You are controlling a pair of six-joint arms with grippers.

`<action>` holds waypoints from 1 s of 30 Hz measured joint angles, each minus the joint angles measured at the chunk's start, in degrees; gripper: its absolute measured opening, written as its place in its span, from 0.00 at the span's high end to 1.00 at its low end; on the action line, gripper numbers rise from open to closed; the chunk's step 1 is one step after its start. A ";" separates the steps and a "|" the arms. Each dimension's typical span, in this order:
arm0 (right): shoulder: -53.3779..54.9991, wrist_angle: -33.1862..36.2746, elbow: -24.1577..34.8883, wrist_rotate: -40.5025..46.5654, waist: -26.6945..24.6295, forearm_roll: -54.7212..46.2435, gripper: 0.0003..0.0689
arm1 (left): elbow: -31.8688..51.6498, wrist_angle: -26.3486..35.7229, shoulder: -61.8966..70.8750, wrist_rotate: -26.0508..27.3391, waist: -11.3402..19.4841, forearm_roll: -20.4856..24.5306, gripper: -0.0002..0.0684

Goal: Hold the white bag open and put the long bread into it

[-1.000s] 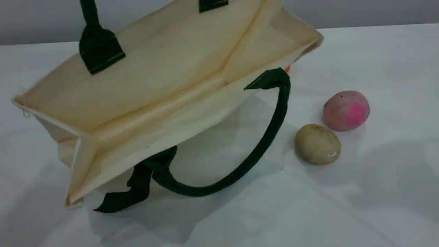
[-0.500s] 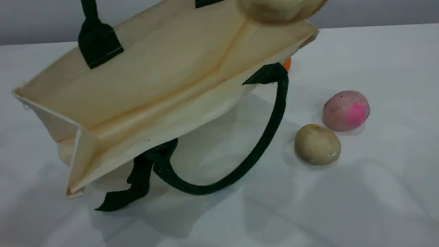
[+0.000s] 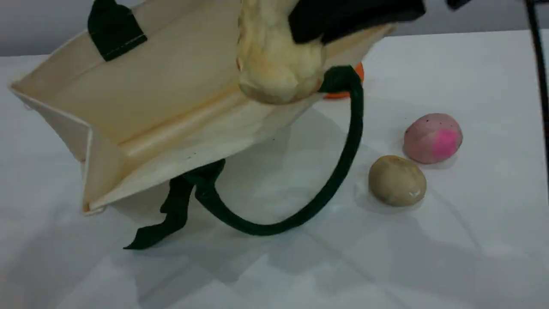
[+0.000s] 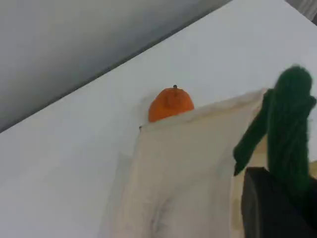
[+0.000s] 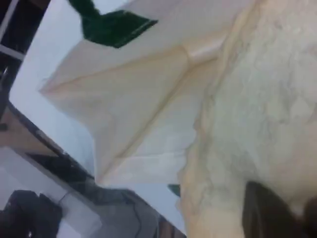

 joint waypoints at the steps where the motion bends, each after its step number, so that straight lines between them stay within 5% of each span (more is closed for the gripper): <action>1: 0.83 0.00 0.00 -1.03 0.00 1.56 0.94 | 0.00 0.00 0.00 0.00 0.00 0.00 0.86; 10: 5.26 0.24 -0.11 -6.64 0.18 12.12 0.94 | 0.00 -0.06 0.00 -0.04 0.00 -0.16 0.86; 30: 16.80 -12.49 -5.08 -7.34 4.06 20.24 0.94 | 0.00 0.79 -1.67 -0.05 -1.10 0.11 0.86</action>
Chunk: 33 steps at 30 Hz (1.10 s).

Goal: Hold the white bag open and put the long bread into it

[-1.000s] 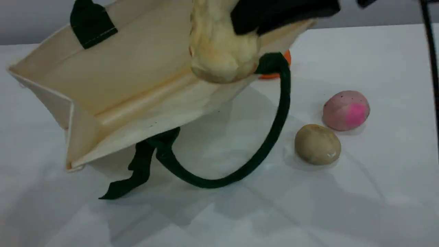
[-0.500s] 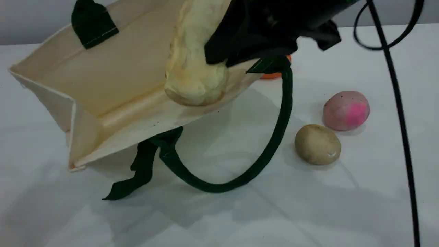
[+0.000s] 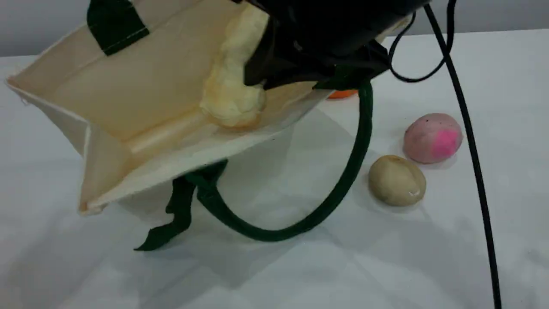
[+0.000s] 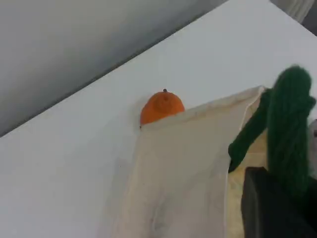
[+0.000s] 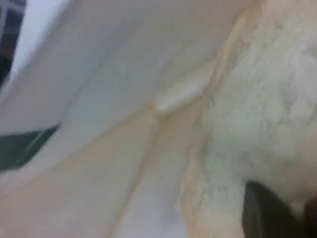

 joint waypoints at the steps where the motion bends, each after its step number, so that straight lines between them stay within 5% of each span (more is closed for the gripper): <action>1: 0.63 -0.14 -0.12 0.00 0.00 0.00 0.94 | 0.00 0.06 0.00 0.00 0.00 0.00 0.86; 14: 1.26 1.92 -0.23 -2.59 0.37 0.65 0.89 | 0.00 0.19 0.00 0.00 0.00 -0.06 0.86; 24: 0.88 11.57 -4.87 -14.49 0.37 5.91 0.36 | 0.00 0.65 0.00 0.04 0.00 -0.06 0.86; 33: -3.97 15.10 -4.70 -12.07 -1.35 -2.73 0.32 | 0.00 0.85 0.00 -1.05 0.00 2.99 0.86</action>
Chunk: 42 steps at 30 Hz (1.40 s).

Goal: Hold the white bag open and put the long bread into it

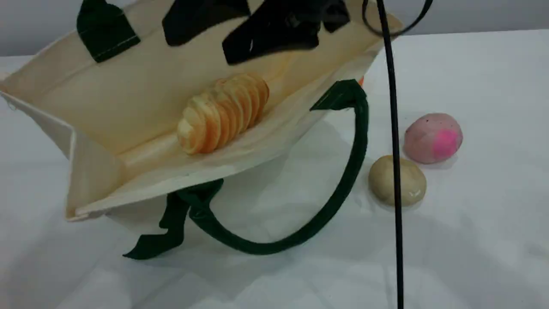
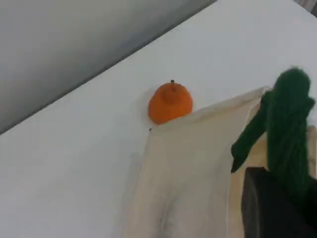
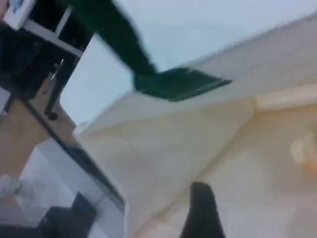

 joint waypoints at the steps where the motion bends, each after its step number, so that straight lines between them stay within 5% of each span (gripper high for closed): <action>1: -1.18 -0.28 0.00 0.46 -0.40 -0.98 0.33 | 0.05 0.28 0.00 -0.01 0.00 0.41 0.86; 12: -10.98 1.73 0.35 5.71 -8.64 -9.56 0.33 | 0.05 -0.52 0.13 -3.19 0.11 6.13 0.86; 33: -10.73 1.17 2.86 6.07 -8.72 -11.29 0.33 | 0.05 -2.87 -3.46 -6.33 0.11 9.52 0.86; 42: -10.73 1.34 2.86 6.07 -8.72 -11.29 0.33 | 0.73 -1.57 0.08 -6.48 0.11 6.57 0.86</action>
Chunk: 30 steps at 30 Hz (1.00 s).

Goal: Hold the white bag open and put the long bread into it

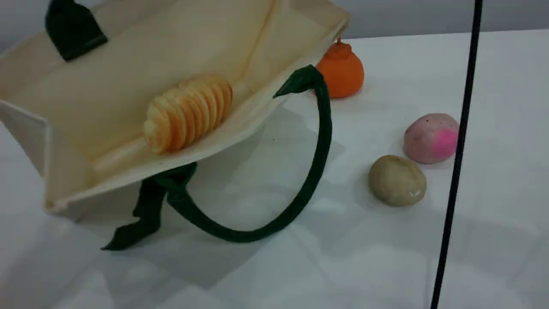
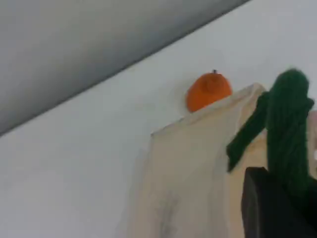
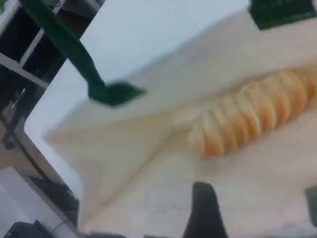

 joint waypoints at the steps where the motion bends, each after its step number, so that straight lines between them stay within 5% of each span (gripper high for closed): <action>1: 0.00 0.07 0.00 0.00 0.00 0.00 0.33 | 0.00 0.00 0.70 0.36 0.00 -1.13 0.86; 6: 0.00 0.13 0.00 -0.18 0.00 0.00 0.33 | 0.00 0.05 3.47 3.44 0.00 -5.82 0.86; 22: -8.57 2.62 0.00 0.35 -8.37 -0.17 0.38 | 0.00 0.96 9.83 4.80 0.00 -9.79 0.86; 30: -9.15 2.68 0.00 0.29 -8.62 -0.60 0.38 | 0.00 0.72 12.59 5.67 0.00 -12.59 0.86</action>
